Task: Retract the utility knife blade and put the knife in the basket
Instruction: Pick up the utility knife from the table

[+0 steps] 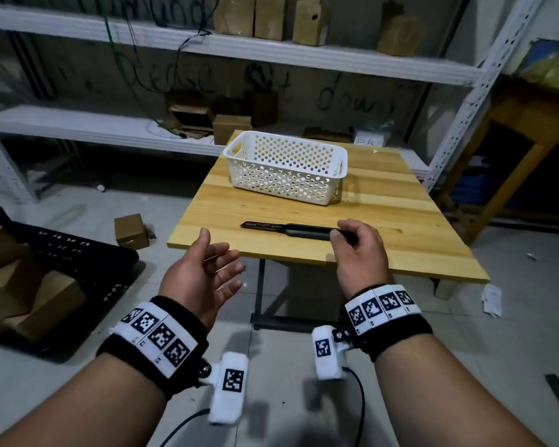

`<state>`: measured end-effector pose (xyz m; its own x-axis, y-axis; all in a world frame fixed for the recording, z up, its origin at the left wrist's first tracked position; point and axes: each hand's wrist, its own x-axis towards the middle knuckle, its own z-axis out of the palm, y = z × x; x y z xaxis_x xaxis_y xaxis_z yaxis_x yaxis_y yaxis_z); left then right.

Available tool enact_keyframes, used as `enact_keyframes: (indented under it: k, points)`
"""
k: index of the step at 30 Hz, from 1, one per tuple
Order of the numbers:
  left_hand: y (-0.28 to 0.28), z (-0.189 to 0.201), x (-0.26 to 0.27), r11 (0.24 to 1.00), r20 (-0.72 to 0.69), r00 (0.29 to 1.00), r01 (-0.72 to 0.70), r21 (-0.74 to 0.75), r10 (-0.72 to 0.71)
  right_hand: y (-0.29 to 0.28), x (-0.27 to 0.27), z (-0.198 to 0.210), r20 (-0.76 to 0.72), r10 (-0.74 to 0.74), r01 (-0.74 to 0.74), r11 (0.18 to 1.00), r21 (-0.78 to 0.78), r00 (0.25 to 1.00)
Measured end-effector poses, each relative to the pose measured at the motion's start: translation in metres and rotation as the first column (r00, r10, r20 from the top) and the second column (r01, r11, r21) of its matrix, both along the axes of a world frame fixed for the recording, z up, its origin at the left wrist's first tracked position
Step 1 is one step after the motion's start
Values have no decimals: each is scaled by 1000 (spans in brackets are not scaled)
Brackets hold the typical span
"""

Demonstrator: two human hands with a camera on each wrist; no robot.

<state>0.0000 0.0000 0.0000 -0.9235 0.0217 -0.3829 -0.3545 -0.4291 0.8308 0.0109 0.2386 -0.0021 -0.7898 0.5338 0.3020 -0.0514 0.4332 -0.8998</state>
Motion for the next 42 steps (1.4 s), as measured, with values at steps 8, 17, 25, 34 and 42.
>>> enact_keyframes:
  k: [8,17,25,34,42]
  points:
    - [2,-4,-1,1000,21,1000,14,9,-15,0,-4,-19,453,-53,-239,791,563,890]
    - [-5,-4,-3,1000,47,999,5,4,-5,-2,7,-13,334,-139,-122,747,653,932]
    - [0,-3,0,1000,57,998,25,-2,-24,-5,13,-6,319,-133,-107,767,633,938]
    - [-1,-7,-1,999,73,997,32,-2,-32,-5,10,-12,359,-100,-136,806,576,928]
    - [0,-11,-2,999,81,996,31,5,-32,-9,12,-5,340,-91,-132,804,579,936]
